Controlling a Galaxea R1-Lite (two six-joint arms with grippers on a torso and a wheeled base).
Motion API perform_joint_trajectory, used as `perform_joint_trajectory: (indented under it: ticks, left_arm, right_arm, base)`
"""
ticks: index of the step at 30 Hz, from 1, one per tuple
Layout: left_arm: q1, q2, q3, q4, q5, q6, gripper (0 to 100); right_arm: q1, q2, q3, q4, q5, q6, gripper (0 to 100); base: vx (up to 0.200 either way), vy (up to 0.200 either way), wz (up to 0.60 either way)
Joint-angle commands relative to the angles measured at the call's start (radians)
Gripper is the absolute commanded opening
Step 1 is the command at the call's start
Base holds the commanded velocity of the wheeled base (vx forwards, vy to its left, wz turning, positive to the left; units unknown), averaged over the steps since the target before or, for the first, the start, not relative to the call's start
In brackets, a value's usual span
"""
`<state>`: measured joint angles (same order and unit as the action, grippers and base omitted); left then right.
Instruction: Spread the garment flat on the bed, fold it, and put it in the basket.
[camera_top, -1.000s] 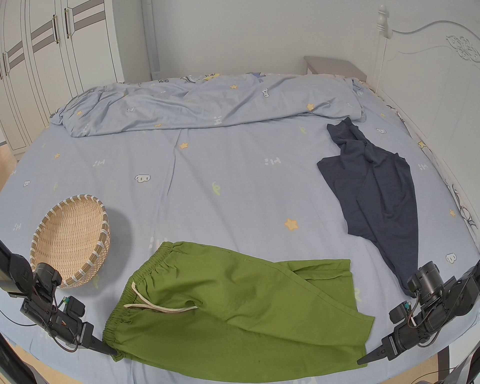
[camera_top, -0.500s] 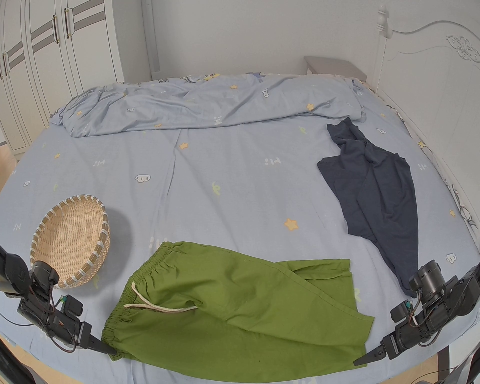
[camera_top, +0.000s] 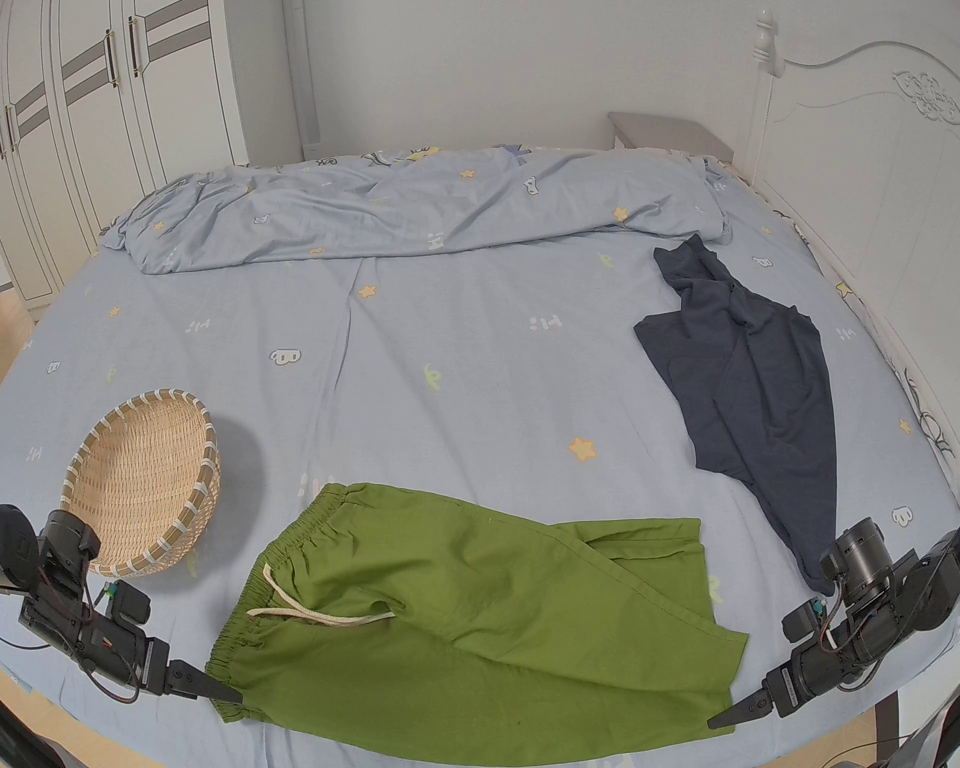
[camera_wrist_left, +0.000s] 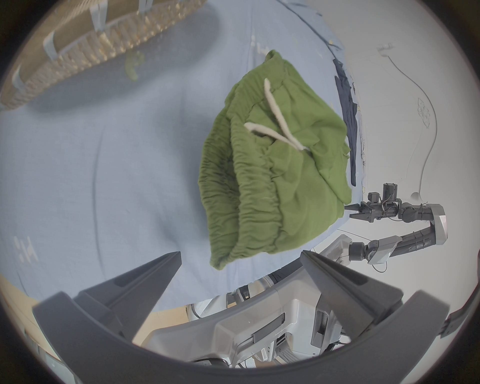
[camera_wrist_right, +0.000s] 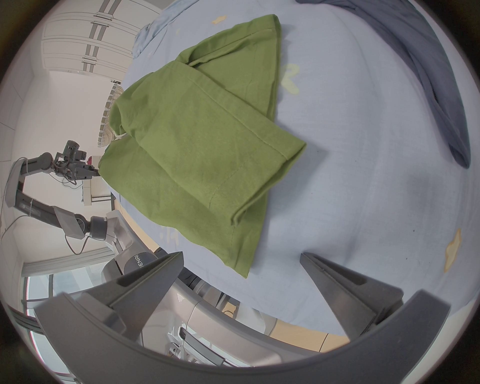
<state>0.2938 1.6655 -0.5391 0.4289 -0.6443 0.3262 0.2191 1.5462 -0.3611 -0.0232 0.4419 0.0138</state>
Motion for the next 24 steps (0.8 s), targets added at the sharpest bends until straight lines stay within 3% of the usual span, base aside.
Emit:
perform_joint_trajectory:
  ticks: [1,3,6,11,17,24]
  left_arm:
    - [0.01,-0.204,-0.045,0.074,-0.003,-0.009,100]
    - [0.01,-0.24,-0.087,0.114,-0.005,-0.026,100]
    - [-0.021,-0.326,-0.294,0.257,-0.014,-0.211,100]
    - [-0.125,-0.309,-0.473,0.264,-0.003,-0.472,100]
    - [-0.157,-0.167,-0.611,0.263,0.008,-0.457,100]
    - [-0.255,0.082,-0.795,0.195,0.0,-0.455,100]
  right_arm:
    - [-0.006,-0.035,-0.013,0.0,-0.002,0.0,100]
    - [-0.012,-0.054,-0.018,0.002,0.0,0.002,100]
    - [-0.035,-0.107,-0.029,0.017,0.0,-0.003,100]
    - [-0.058,-0.152,-0.058,0.02,-0.002,0.0,100]
    - [-0.069,-0.164,-0.133,0.026,-0.008,0.014,100]
    - [-0.064,-0.15,-0.245,0.08,-0.012,0.055,100]
  base:
    - [0.0,0.0,0.0]
    - [0.0,0.0,0.0]
    - [0.0,0.0,0.0]
    - [0.0,0.0,0.0]
    - [0.0,0.0,0.0]
    - [0.0,0.0,0.0]
